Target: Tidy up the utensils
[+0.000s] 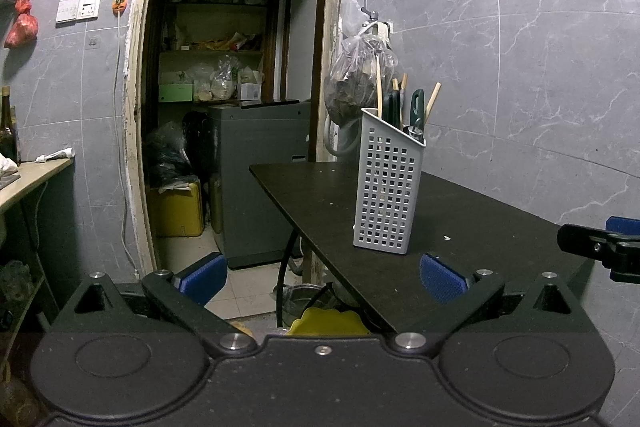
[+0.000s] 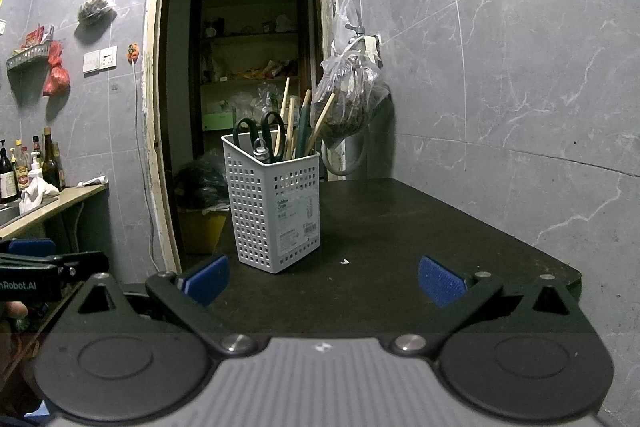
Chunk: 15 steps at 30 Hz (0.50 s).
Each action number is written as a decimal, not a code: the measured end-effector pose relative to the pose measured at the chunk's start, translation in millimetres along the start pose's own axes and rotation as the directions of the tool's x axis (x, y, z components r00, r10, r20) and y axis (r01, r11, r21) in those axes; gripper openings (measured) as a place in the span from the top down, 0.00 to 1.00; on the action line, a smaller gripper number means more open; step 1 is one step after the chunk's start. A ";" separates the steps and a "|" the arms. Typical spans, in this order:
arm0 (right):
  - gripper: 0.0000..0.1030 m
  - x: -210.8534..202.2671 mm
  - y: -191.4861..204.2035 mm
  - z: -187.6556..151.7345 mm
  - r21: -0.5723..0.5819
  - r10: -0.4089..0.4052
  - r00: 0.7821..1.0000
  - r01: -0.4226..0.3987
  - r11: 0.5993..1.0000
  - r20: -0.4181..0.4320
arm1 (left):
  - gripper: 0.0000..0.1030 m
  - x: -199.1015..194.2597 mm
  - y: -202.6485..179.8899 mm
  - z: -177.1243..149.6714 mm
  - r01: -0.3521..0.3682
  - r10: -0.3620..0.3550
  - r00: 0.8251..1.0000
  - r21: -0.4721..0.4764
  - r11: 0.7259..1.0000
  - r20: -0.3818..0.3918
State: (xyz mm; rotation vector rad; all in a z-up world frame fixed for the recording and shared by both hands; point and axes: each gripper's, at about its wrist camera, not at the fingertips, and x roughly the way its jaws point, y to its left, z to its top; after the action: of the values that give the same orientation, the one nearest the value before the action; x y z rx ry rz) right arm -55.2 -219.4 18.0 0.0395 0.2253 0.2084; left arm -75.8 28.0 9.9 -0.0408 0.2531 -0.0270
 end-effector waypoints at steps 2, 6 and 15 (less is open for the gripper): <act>0.00 0.0 0.0 0.0 0.000 0.000 1.000 0.000 1.000 0.000 | 0.01 -0.2 -0.3 0.2 0.000 0.000 1.000 -0.001 1.000 0.000; 0.00 0.1 0.2 0.1 0.000 0.000 1.000 0.000 1.000 0.000 | 0.01 0.0 0.2 0.1 0.000 0.000 1.000 0.000 1.000 -0.001; 0.00 0.2 -1.0 -0.1 -0.001 0.001 1.000 -0.001 1.000 -0.001 | 0.01 -0.2 0.2 0.3 -0.001 0.001 1.000 0.000 1.000 0.000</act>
State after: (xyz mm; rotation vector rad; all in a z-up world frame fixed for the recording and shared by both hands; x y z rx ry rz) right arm -54.8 -220.3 17.7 0.0386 0.2264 0.2092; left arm -75.9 28.2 10.3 -0.0408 0.2532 -0.0264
